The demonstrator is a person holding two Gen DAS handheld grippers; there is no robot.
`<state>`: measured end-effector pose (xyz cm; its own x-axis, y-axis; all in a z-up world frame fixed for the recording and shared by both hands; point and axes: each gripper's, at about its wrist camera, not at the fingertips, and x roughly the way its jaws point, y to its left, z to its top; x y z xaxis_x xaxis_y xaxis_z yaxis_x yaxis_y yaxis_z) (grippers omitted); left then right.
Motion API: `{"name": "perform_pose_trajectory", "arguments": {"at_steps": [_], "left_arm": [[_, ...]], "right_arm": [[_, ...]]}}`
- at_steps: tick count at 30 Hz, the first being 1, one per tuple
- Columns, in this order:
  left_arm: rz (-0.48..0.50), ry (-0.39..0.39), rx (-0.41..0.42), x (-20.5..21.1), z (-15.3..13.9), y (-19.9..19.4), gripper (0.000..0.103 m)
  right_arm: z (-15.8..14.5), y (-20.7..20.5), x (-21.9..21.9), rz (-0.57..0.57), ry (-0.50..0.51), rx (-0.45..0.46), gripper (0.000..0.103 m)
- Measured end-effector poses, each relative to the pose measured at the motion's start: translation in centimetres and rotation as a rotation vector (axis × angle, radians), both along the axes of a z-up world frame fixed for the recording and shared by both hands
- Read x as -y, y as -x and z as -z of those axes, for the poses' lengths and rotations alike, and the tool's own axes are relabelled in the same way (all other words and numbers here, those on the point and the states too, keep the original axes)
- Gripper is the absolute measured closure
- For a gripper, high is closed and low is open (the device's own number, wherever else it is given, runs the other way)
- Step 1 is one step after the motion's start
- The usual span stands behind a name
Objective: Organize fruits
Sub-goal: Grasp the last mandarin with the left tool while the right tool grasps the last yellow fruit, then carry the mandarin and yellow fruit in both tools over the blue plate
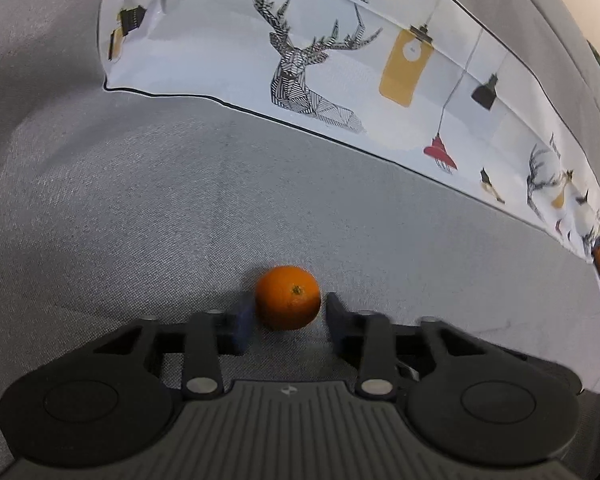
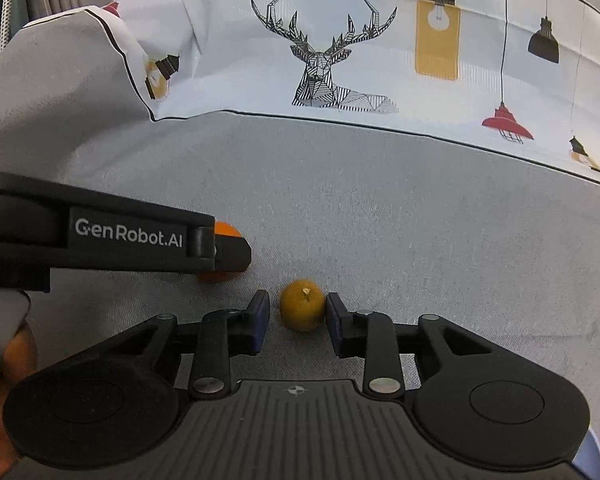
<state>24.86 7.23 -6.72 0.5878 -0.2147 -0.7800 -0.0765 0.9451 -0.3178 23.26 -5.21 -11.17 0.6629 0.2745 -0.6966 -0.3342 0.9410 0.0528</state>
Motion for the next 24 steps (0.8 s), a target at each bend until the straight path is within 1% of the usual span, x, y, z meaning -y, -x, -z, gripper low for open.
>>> {"name": "perform_pose_trajectory", "arguments": {"at_steps": [3,7,12,16,20,24], "left_arm": [[0.03,-0.078,0.044,0.7,-0.8,0.6,0.067],[0.029,-0.098,0.082,0.7,-2.0,2.1,0.067],[0.01,-0.109,0.122,0.5,-3.9,4.2,0.067],[0.016,-0.173,0.167,1.0,-5.6,6.0,0.067],[0.016,-0.163,0.225,1.3,-7.3,8.2,0.067],[0.008,-0.127,0.292,1.5,-9.1,10.3,0.067]], "right_arm": [[-0.6,0.3,0.2,-0.009,-0.017,0.005,0.077],[-1.9,1.7,0.8,-0.021,-0.029,0.04,0.077],[-4.4,4.1,2.2,-0.02,-0.041,0.086,0.077],[-7.2,7.0,4.3,-0.016,-0.074,0.126,0.077],[-9.6,10.9,7.4,0.003,-0.118,0.158,0.077],[-10.4,15.1,10.4,0.035,-0.135,0.187,0.077]]}}
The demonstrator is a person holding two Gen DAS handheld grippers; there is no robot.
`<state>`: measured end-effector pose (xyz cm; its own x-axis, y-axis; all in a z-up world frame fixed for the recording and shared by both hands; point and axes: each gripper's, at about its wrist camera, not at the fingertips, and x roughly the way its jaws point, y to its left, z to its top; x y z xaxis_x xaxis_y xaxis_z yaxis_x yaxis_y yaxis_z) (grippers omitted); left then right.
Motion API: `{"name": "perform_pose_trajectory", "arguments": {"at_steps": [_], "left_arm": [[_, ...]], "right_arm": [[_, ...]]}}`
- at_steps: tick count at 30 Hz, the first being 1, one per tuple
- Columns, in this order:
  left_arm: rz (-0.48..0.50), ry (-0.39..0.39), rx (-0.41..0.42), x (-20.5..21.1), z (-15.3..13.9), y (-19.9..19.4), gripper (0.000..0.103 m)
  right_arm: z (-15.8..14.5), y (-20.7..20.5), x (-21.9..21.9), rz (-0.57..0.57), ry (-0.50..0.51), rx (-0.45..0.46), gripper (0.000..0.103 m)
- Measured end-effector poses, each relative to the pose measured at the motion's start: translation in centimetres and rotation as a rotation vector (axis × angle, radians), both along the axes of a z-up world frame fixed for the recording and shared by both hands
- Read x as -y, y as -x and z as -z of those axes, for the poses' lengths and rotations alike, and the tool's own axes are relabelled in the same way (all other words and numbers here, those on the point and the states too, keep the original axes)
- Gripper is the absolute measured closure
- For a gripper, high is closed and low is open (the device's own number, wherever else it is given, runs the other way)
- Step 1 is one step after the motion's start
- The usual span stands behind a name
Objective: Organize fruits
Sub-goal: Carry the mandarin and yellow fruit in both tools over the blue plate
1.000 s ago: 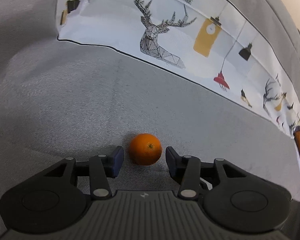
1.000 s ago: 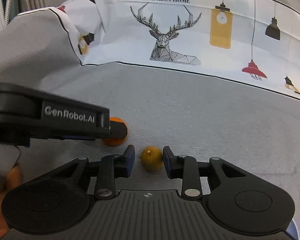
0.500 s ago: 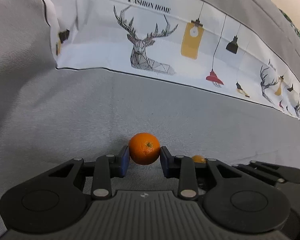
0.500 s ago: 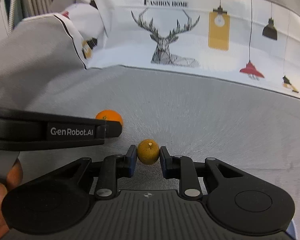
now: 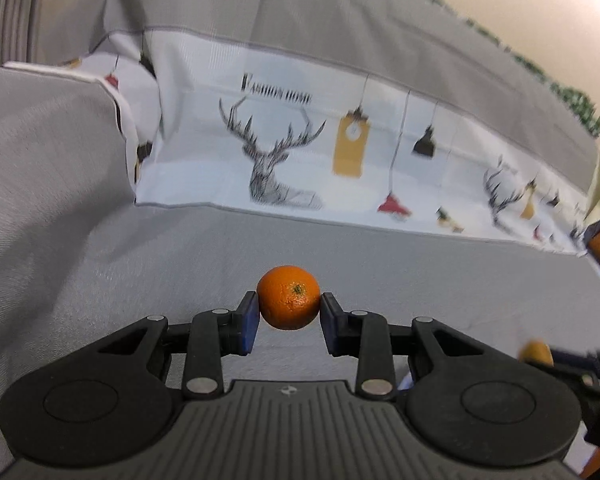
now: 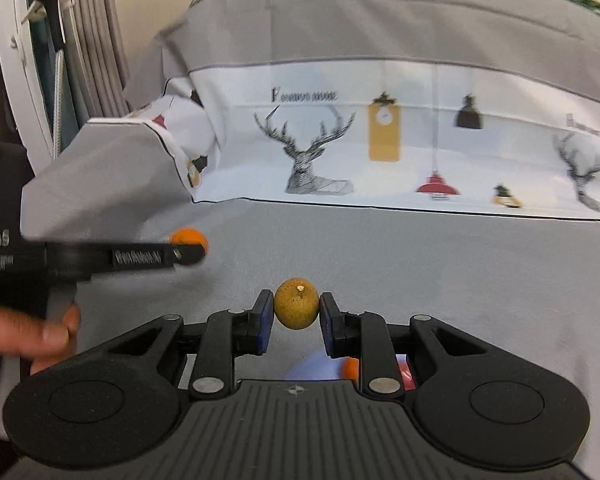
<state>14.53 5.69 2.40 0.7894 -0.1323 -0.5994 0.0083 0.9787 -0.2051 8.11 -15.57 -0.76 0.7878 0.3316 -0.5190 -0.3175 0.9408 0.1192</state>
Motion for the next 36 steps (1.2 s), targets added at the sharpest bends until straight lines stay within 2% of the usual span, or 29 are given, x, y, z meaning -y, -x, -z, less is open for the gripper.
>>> {"name": "perform_pose_trajectory", "arguments": {"at_steps": [4,7,11,15,21,28,36], "left_arm": [[0.02,0.058,0.043,0.6,-1.5,2.0,0.067],[0.044,0.08,0.066,1.6,-2.2,3.5,0.067],[0.08,0.08,0.087,2.8,-2.6,4.9,0.067],[0.098,0.067,0.08,3.8,-2.4,5.0,0.067],[0.083,0.18,0.041,3.6,-1.8,6.0,0.067],[0.16,0.071,0.04,6.3,-1.2,6.1,0.067],[0.182,0.076,0.008,6.9,-0.1,5.1,0.067]], "right_arm": [[0.6,3.3,3.2,0.063,-0.049,0.012,0.077],[1.8,4.2,5.2,0.119,-0.102,-0.017,0.077],[2.8,4.0,6.0,0.139,-0.069,-0.015,0.077],[3.2,3.7,6.8,0.151,-0.074,-0.039,0.077],[2.9,3.6,6.8,0.155,-0.097,-0.029,0.077],[2.9,3.4,6.1,0.13,-0.068,-0.016,0.077],[3.0,3.4,7.4,0.198,-0.085,-0.025,0.077]]}}
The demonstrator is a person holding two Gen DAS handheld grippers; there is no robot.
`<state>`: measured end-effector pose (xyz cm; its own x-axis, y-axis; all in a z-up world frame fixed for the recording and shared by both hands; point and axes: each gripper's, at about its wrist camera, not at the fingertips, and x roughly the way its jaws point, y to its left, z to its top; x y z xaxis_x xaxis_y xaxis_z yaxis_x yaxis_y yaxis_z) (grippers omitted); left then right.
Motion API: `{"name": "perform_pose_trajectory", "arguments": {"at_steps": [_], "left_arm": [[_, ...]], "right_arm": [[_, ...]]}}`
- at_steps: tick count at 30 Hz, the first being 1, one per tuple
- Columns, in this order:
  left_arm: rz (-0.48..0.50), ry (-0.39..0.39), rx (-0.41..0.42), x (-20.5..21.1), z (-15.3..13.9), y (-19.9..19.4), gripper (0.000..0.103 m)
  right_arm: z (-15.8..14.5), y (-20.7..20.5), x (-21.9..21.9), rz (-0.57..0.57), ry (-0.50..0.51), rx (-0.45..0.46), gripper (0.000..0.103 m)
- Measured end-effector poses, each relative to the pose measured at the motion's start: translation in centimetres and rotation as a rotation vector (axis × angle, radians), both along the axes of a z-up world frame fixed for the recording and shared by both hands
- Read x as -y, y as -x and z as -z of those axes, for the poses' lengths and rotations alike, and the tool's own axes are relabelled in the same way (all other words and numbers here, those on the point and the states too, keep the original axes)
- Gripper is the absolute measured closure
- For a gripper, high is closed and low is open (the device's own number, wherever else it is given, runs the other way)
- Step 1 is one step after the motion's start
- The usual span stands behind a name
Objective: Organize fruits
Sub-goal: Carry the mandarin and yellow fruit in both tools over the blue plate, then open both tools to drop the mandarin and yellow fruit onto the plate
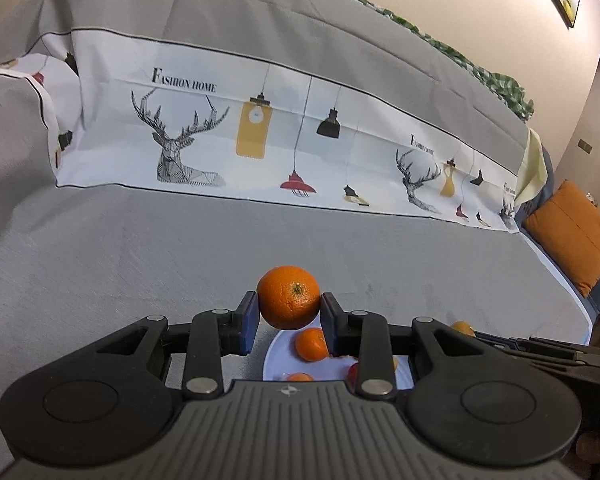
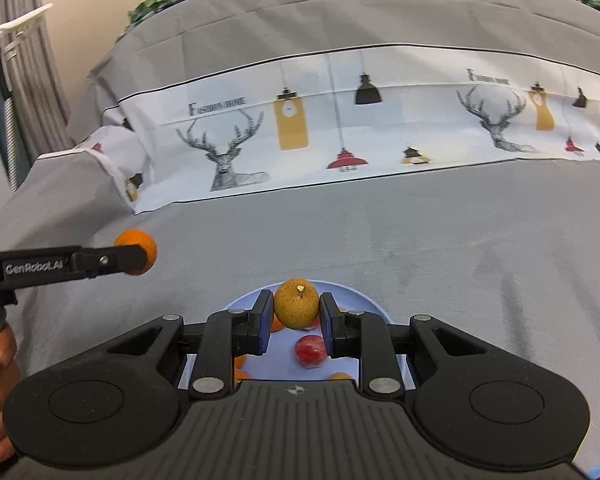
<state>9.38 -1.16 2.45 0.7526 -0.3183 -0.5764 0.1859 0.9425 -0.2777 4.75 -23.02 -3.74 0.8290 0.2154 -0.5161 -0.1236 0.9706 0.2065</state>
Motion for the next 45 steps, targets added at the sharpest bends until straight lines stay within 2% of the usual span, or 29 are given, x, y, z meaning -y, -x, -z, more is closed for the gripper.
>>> {"name": "perform_pose_trajectory", "arguments": {"at_steps": [4,10,14,21,25,30,32,36,38,39,40,43,45], "left_arm": [[0.088,-0.005,-0.047,1.1,0.8,-0.4,0.067],[0.227,-0.128,-0.048,4.8,2.6,0.2,0.067],[0.261,-0.154,-0.059,5.9,3.6,0.3,0.066],[0.256,-0.143,-0.058,5.7,3.7,0.2,0.065],[0.234,-0.141,-0.055,5.4,3.5,0.2,0.064],[0.19,-0.146,-0.054,4.9,3.3,0.1,0.055],[0.169,-0.148,-0.054,4.6,3.3,0.1,0.042],[0.124,-0.165,-0.046,4.2,3.1,0.2,0.027],[0.097,-0.187,-0.033,4.1,3.0,0.4,0.02],[0.087,-0.197,-0.029,4.1,2.9,0.6,0.019],[0.076,-0.211,-0.024,4.1,2.8,0.8,0.018],[0.05,-0.258,-0.011,4.3,2.4,1.6,0.017],[0.013,-0.256,-0.023,4.0,2.3,2.4,0.017]], "right_arm": [[0.5,-0.4,0.4,0.015,-0.001,-0.028,0.077],[1.2,-0.9,-0.7,-0.025,0.036,-0.075,0.077],[1.5,-0.8,-1.4,-0.05,0.063,-0.091,0.077],[1.8,-1.1,-1.1,-0.041,0.05,-0.118,0.075],[1.9,-1.1,-1.3,-0.031,0.058,-0.116,0.056],[2.0,-1.1,-1.2,-0.015,0.062,-0.118,0.048],[2.1,-1.0,-1.1,0.004,0.068,-0.114,0.041],[2.3,-1.0,-0.5,0.05,0.072,-0.108,0.027],[2.3,-0.9,-0.1,0.088,0.076,-0.1,0.016],[2.2,-0.8,0.1,0.109,0.08,-0.093,0.006],[2.1,-0.6,0.4,0.132,0.083,-0.082,0.002],[1.9,0.2,1.0,0.165,0.075,-0.066,0.001],[1.8,1.0,1.3,0.199,0.087,-0.052,0.001]]}}
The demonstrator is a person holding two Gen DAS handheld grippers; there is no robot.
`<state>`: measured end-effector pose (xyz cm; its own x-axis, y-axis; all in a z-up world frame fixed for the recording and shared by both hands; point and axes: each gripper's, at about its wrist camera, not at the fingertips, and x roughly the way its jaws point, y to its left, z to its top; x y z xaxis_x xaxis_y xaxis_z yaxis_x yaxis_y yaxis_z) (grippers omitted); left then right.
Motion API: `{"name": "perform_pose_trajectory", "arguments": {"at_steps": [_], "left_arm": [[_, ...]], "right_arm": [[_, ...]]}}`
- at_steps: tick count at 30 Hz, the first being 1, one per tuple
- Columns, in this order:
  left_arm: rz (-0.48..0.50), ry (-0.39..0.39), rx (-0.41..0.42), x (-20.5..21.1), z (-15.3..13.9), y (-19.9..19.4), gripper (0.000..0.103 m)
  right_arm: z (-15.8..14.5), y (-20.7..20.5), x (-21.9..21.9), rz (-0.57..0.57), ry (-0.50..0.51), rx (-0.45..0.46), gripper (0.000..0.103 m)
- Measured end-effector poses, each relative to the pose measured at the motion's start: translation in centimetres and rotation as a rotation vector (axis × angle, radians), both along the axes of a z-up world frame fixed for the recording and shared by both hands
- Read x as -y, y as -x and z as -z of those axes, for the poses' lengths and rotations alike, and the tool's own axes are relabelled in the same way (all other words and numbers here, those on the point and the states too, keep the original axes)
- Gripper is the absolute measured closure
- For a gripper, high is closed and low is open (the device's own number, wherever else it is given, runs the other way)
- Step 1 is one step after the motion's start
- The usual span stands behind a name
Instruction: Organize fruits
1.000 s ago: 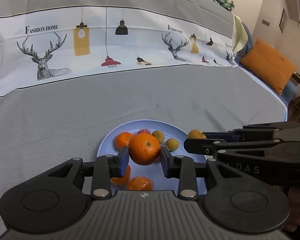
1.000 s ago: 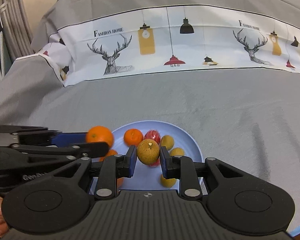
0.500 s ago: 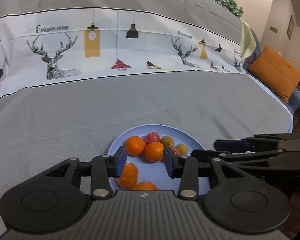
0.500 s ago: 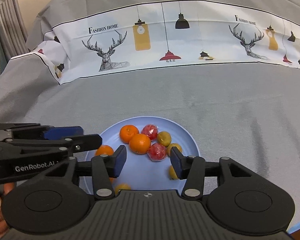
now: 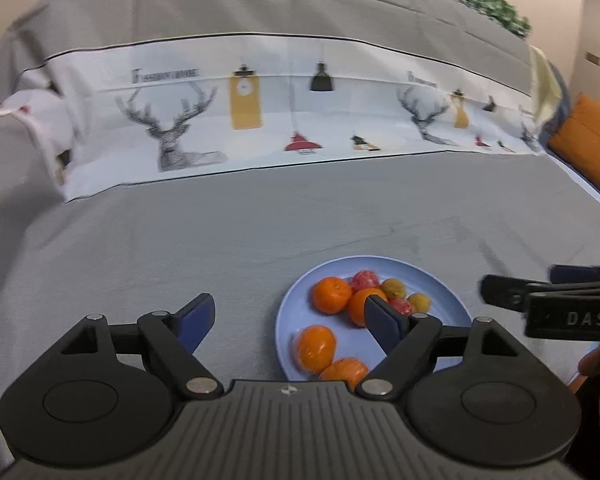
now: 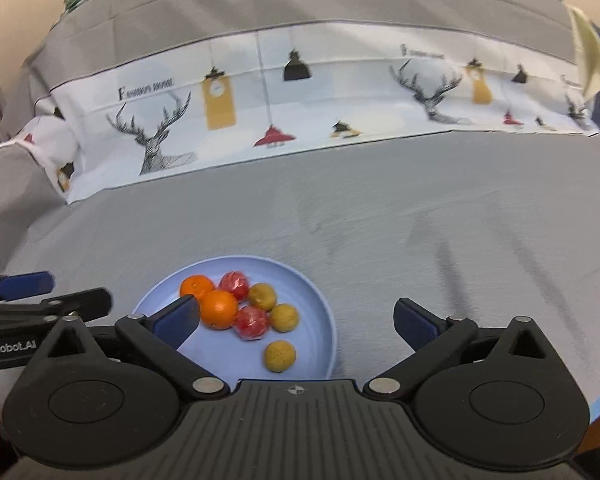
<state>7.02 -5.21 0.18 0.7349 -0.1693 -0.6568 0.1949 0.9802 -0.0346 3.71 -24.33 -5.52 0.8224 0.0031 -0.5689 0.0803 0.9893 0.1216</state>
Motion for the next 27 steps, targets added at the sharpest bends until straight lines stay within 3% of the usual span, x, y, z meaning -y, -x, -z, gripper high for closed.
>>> {"name": "perform_pose_trajectory", "arguments": {"at_steps": [7,9,10,15,18,27], "left_arm": [[-0.033,-0.008,-0.052,1.0,-0.1,3.4,0.016],[-0.05,-0.032,-0.061,1.6,-0.2,4.8,0.01],[-0.065,-0.035,-0.067,1.8,-0.2,5.5,0.002],[-0.057,-0.03,-0.083,3.0,0.0,8.3,0.0],[-0.03,-0.053,-0.086,3.4,0.6,7.9,0.0],[-0.097,-0.063,-0.169,2.6,2.7,5.4,0.0]], "right_arm": [[0.3,3.4,0.9,0.045,0.02,-0.049,0.001],[0.3,4.5,1.1,0.031,0.026,-0.045,0.001],[0.1,4.9,1.1,0.028,0.03,-0.041,0.001],[-0.4,5.7,1.0,0.01,0.079,-0.046,0.001],[0.2,5.3,0.8,-0.011,0.063,-0.064,0.001],[2.1,3.3,-0.1,-0.008,0.043,-0.123,0.001]]}}
